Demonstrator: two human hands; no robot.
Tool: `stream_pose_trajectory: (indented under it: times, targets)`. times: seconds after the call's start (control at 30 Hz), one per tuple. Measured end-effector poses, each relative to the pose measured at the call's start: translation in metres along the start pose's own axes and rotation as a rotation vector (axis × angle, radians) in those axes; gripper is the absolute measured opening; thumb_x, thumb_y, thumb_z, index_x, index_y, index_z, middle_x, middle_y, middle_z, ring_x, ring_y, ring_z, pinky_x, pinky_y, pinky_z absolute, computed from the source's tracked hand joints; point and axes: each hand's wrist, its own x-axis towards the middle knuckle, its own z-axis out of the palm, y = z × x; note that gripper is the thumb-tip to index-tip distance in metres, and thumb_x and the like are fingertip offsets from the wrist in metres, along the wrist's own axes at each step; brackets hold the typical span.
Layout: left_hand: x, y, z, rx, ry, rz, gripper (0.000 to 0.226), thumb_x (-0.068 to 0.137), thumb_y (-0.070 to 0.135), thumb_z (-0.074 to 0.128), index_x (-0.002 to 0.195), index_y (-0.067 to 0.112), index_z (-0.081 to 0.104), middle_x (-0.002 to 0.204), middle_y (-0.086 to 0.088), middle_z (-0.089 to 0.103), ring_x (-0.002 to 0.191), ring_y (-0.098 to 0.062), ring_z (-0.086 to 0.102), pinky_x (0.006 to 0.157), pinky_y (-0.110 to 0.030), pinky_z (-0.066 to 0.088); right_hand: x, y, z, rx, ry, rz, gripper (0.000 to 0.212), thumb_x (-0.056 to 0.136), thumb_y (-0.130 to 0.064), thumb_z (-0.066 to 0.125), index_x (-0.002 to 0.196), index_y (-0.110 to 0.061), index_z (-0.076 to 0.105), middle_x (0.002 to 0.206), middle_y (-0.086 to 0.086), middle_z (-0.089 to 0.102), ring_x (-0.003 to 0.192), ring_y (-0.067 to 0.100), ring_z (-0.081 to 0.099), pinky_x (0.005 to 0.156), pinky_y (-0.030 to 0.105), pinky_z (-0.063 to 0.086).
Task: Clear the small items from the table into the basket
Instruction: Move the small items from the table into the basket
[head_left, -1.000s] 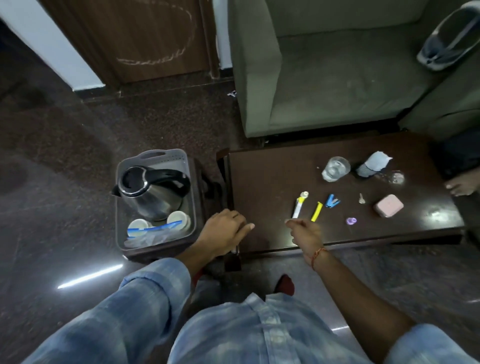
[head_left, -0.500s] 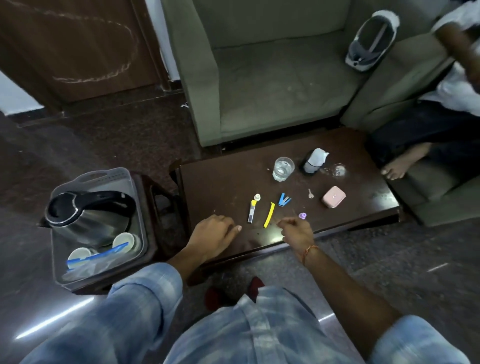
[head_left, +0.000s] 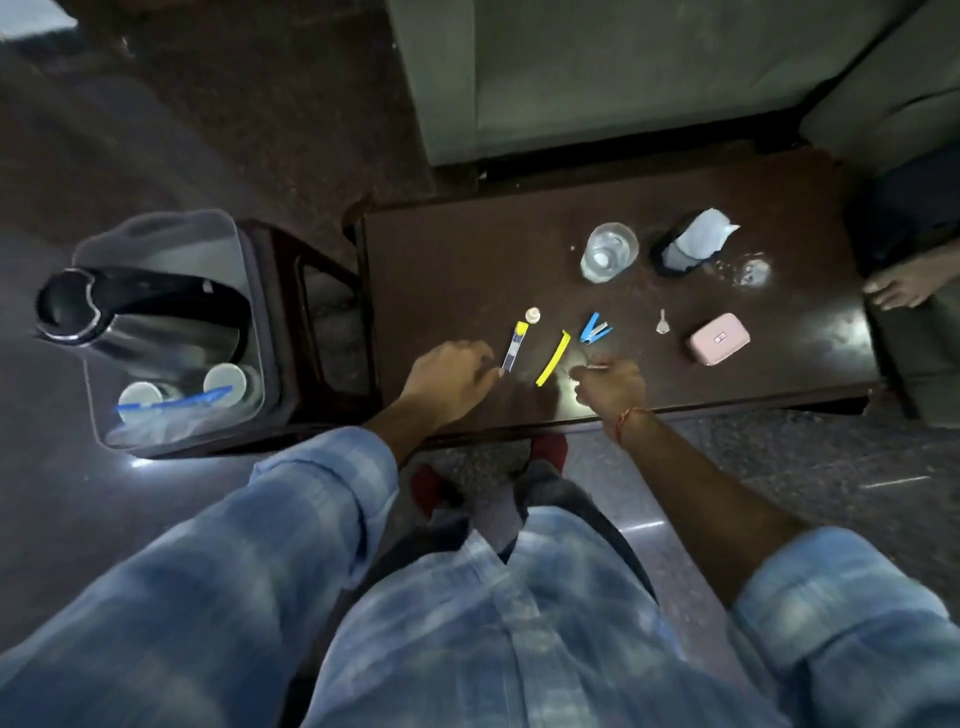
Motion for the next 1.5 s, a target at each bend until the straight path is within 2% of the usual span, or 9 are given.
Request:
stream_pose_trajectory:
  times: [0.1,0.2,0.3,0.43,0.6,0.9,1.23,1.4,1.5]
  targets:
    - [0.024,0.002,0.014,-0.024,-0.043,-0.068,0.033,0.090,0.048,0.057,0.109,0.022,0.061,0.108,-0.001,0.069,0.103,-0.026,0.064,0.084,-0.041,0.054,0.021,-0.007,0.008,-0.027,-0.021,-0.007,0.017,0.067,-0.022,0.075,0.069,-0.021,0.059,0.087,0.012,0.072,0.092,0.034,0.071,0.085,0.051,0.057]
    - [0.050,0.002,0.031,-0.068,-0.067,-0.135,0.038,0.087,0.051,0.060,0.110,0.020,0.060,0.108,-0.003,0.069,0.104,-0.028,0.063,0.086,-0.043,0.053,0.048,-0.007,0.017,-0.023,-0.024,0.044,0.020,0.073,-0.020,0.075,0.086,-0.017,0.061,0.097,0.015,0.070,0.089,0.030,0.069,0.084,0.045,0.058]
    - [0.075,0.002,0.050,-0.113,-0.079,-0.166,0.045,0.085,0.052,0.063,0.113,0.017,0.059,0.111,-0.006,0.068,0.104,-0.030,0.063,0.086,-0.043,0.052,0.073,-0.005,0.027,-0.098,-0.104,0.085,0.019,0.081,-0.018,0.069,0.071,-0.020,0.053,0.084,0.011,0.062,0.078,0.028,0.062,0.085,0.043,0.057]
    - [0.102,0.001,0.078,-0.142,-0.103,-0.203,0.046,0.086,0.045,0.068,0.115,0.011,0.058,0.112,-0.010,0.066,0.103,-0.031,0.063,0.082,-0.039,0.051,0.101,-0.001,0.042,-0.236,-0.071,0.054,0.010,0.083,-0.022,0.069,0.075,-0.015,0.068,0.092,0.016,0.066,0.098,0.034,0.066,0.094,0.048,0.053]
    - [0.127,-0.004,0.111,-0.099,-0.103,-0.261,0.045,0.087,0.038,0.069,0.116,0.006,0.054,0.115,-0.014,0.061,0.107,-0.032,0.060,0.087,-0.040,0.047,0.125,0.010,0.054,-0.318,-0.096,0.141,0.031,0.081,-0.035,0.072,0.098,-0.010,0.075,0.097,0.013,0.076,0.092,0.031,0.072,0.085,0.044,0.059]
    - [0.151,-0.008,0.138,-0.040,-0.080,-0.350,0.028,0.096,0.023,0.056,0.116,0.003,0.054,0.116,-0.019,0.062,0.106,-0.038,0.063,0.089,-0.041,0.048,0.140,0.016,0.066,-0.376,-0.069,0.143,0.026,0.076,-0.032,0.068,0.076,-0.006,0.072,0.069,0.013,0.074,0.059,0.027,0.073,0.061,0.045,0.062]
    - [0.108,-0.001,0.056,-0.100,-0.038,-0.300,0.027,0.095,0.025,0.058,0.110,0.003,0.057,0.109,-0.019,0.064,0.099,-0.038,0.064,0.082,-0.040,0.050,0.096,-0.017,0.048,-0.397,-0.048,0.042,0.035,0.081,-0.033,0.066,0.094,-0.001,0.071,0.102,0.019,0.070,0.100,0.032,0.068,0.090,0.044,0.055]
    - [0.071,-0.009,-0.017,-0.141,0.058,-0.291,0.025,0.093,0.025,0.059,0.108,0.005,0.059,0.104,-0.017,0.066,0.094,-0.037,0.065,0.078,-0.040,0.054,0.040,-0.057,0.044,-0.360,-0.013,-0.050,0.024,0.073,-0.034,0.071,0.067,-0.012,0.065,0.074,0.008,0.072,0.082,0.028,0.071,0.075,0.032,0.056]
    - [0.045,-0.023,-0.059,-0.123,0.117,-0.272,0.025,0.093,0.026,0.059,0.108,0.007,0.058,0.105,-0.017,0.066,0.095,-0.038,0.065,0.077,-0.039,0.050,0.004,-0.081,0.055,-0.284,-0.034,-0.100,0.021,0.068,-0.028,0.074,0.060,-0.011,0.066,0.063,0.009,0.069,0.069,0.032,0.072,0.071,0.047,0.061]
